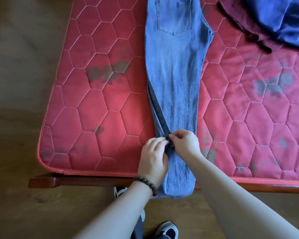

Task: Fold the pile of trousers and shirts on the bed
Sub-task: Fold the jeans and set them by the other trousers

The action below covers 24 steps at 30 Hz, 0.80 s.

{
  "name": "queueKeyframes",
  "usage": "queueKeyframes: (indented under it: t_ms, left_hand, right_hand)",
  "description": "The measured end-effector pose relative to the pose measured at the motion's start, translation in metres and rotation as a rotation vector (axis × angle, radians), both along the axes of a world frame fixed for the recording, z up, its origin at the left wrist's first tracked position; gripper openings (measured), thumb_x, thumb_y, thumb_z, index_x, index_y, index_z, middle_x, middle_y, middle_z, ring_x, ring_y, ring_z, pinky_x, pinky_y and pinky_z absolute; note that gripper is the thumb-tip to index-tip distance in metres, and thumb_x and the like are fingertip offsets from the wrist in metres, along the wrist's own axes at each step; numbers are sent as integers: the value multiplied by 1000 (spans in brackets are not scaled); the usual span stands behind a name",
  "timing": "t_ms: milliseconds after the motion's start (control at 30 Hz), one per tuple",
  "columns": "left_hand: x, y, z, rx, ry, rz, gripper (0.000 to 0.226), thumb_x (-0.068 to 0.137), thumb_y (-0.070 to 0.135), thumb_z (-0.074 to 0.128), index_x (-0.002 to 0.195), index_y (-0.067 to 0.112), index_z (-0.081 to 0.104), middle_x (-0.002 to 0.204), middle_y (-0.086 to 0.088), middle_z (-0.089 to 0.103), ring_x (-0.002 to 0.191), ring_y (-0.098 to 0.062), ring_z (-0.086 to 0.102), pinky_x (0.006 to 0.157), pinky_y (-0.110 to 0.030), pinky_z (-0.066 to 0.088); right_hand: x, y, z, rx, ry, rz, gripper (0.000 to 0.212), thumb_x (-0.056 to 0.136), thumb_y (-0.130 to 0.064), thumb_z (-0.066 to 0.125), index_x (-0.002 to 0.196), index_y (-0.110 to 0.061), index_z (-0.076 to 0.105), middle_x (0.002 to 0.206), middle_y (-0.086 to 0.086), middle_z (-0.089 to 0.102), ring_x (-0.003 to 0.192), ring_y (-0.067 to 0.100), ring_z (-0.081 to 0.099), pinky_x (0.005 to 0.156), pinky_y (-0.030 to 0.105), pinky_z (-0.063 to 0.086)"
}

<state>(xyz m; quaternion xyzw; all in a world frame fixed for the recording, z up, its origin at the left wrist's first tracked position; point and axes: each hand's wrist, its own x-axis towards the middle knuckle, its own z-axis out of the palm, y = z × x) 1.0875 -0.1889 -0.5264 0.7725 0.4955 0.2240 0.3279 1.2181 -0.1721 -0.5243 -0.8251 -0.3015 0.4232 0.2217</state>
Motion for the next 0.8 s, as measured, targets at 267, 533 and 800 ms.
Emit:
queueKeyframes:
  t_ms: [267,533,800]
  left_hand:
    - [-5,23,-2,79,420,-37,50,89,31,57,134,9,55,139,-10,53,132,-28,45,108,-46,37]
    - [26,53,10,67,417,-143,54,93,48,30,114,10,62,145,-8,48,144,-27,28,116,-50,22]
    - [35,65,-5,-37,626,-203,65,85,29,49,145,8,35,161,-9,11,150,-24,-3,121,-44,2]
  right_hand:
    - [11,-22,0,91,80,-305,22,93,-23,53,71,-24,55,58,-4,54,51,12,48,47,23,39]
    - [28,-15,17,194,-63,-265,18,99,-21,47,82,-16,51,70,-5,53,62,5,46,55,11,34]
    - [40,-15,23,91,-76,-35,20,86,-17,65,73,-5,55,61,-3,49,54,10,40,44,18,30]
